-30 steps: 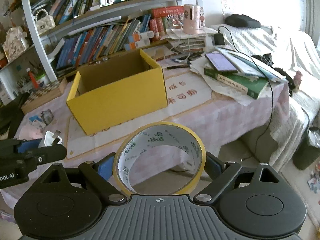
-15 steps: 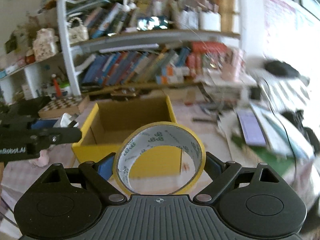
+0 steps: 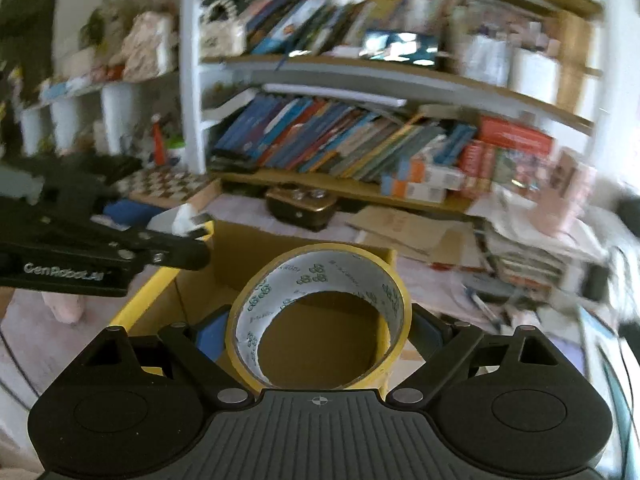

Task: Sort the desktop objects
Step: 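Lower the tape roll into the box with the right gripper while the left lowers the plug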

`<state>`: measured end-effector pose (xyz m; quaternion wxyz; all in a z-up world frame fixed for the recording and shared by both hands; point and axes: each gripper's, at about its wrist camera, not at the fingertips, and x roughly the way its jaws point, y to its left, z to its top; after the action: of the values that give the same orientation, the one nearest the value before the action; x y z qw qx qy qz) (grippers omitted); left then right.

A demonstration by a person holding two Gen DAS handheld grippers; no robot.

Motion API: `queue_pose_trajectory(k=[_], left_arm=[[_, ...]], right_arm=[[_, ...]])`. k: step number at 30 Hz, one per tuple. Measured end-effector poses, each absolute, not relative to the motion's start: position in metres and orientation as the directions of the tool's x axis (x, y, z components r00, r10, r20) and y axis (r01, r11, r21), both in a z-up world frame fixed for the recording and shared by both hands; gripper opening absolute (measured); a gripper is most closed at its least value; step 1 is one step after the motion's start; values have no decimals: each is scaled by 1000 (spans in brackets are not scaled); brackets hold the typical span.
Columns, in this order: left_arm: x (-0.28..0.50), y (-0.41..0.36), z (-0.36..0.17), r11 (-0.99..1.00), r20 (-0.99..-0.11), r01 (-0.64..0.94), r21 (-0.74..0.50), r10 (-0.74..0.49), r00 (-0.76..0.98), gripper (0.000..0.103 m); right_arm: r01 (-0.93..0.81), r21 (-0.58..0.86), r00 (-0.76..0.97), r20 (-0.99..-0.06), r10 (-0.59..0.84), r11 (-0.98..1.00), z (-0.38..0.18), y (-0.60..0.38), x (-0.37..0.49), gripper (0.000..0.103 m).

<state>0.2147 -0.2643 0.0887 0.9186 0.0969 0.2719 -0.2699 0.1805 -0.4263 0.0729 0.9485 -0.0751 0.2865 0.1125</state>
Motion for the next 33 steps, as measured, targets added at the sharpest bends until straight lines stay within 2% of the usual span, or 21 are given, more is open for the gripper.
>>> queue_pose_trajectory(k=[8, 21, 33], left_arm=[[272, -288, 68, 857, -643, 514, 31, -377, 667, 36], [330, -316, 26, 853, -762, 513, 100, -265, 590, 36], [350, -332, -2, 828, -820, 533, 176, -176, 544, 36]], right_arm=[[-444, -205, 727, -651, 217, 872, 48, -407, 234, 92], [-561, -248, 619, -759, 201, 790, 16, -405, 292, 92], [-679, -324, 538, -830, 146, 658, -19, -388, 314, 92]])
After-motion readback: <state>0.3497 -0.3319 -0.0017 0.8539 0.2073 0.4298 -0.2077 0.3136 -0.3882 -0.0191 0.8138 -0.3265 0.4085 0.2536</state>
